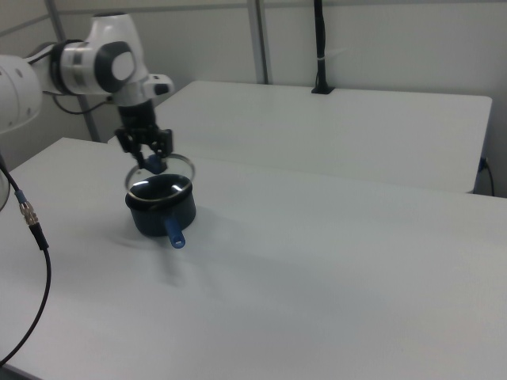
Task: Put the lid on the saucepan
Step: 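Lift the glass lid and carry it over the saucepan, then lower the lid onto the saucepan rim and release the knob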
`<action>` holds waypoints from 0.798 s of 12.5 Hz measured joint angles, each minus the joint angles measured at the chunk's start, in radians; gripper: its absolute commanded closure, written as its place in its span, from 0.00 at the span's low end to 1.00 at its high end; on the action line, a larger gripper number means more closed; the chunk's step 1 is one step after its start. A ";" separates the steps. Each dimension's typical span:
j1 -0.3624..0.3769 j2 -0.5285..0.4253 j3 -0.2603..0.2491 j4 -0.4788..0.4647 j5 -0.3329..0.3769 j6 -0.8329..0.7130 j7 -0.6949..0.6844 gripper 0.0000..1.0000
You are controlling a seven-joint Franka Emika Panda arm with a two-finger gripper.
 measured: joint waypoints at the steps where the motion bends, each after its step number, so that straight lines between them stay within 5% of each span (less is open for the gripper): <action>1: 0.033 0.002 0.000 0.000 0.000 0.000 0.021 0.77; 10: 0.075 0.056 -0.002 0.020 0.000 0.004 0.045 0.76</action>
